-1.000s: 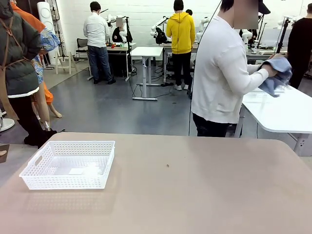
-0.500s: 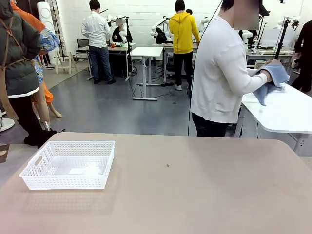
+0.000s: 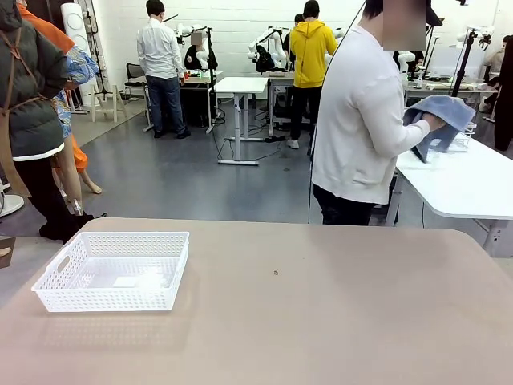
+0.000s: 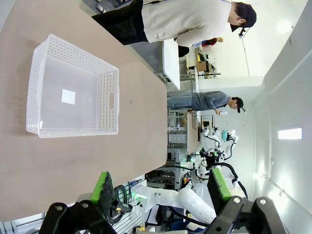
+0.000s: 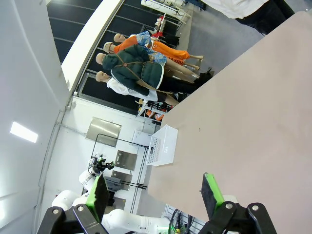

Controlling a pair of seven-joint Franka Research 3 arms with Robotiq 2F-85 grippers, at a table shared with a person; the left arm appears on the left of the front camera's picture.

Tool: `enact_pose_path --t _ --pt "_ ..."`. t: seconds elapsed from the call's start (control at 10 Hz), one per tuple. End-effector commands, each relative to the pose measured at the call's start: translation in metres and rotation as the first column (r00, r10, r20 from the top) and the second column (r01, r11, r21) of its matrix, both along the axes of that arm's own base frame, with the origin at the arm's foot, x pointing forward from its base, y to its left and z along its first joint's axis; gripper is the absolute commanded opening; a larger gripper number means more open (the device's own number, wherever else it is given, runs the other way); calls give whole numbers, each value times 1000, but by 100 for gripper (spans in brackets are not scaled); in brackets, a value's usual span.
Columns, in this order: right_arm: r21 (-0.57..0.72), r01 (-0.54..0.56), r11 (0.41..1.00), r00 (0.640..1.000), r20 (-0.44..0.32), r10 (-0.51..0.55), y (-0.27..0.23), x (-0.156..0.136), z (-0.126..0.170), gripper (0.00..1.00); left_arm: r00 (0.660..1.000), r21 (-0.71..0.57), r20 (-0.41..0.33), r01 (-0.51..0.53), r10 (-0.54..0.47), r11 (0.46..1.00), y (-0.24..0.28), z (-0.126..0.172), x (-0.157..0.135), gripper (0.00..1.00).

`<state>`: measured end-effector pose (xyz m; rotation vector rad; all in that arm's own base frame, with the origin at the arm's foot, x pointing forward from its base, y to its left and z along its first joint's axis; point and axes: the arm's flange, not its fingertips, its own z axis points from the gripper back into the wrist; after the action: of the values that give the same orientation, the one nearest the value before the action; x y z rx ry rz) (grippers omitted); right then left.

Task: Clean and organize the cups into the basket.
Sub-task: Pick up the Organizing basket and move it to the center of the table, then pick up the Reusable plastic cup from the right side of the table and place it inside the Organizing basket.

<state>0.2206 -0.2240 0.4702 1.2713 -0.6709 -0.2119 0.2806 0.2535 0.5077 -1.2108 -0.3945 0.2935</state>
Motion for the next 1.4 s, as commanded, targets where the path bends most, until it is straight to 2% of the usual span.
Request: enact_pose_path --t 0.0,1.3 --pt "0 -8 1000 1000 -7 8 -1 -2 -1 100 1000 -7 1 5 -5 1000 0 1 -1 100" --pt "0 -8 1000 1000 -7 8 -1 -2 -1 100 1000 -7 1 5 -5 1000 0 1 -1 100"
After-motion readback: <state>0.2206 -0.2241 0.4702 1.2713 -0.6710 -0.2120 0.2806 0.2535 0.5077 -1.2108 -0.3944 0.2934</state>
